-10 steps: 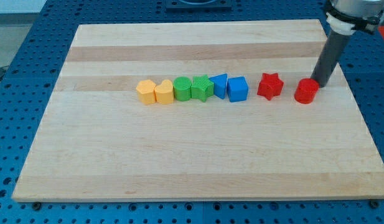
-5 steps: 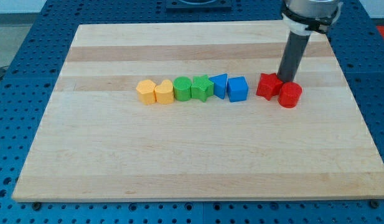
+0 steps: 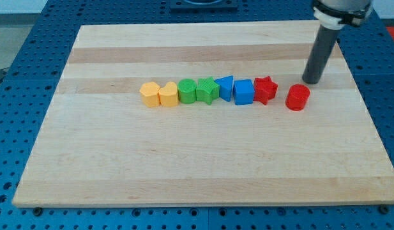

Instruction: Move the red circle right to the red star

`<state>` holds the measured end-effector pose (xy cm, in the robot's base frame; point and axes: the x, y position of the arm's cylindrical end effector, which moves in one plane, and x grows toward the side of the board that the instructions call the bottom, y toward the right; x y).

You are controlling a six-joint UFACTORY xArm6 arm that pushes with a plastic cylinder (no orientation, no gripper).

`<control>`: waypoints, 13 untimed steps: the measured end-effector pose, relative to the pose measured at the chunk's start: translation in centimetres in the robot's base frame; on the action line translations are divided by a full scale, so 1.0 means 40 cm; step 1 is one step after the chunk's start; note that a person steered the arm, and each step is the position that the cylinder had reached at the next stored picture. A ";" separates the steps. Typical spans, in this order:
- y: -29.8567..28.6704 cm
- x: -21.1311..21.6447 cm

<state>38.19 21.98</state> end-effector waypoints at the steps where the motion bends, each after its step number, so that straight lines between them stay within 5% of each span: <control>1: 0.028 0.074; 5: -0.030 0.160; 13: -0.024 0.168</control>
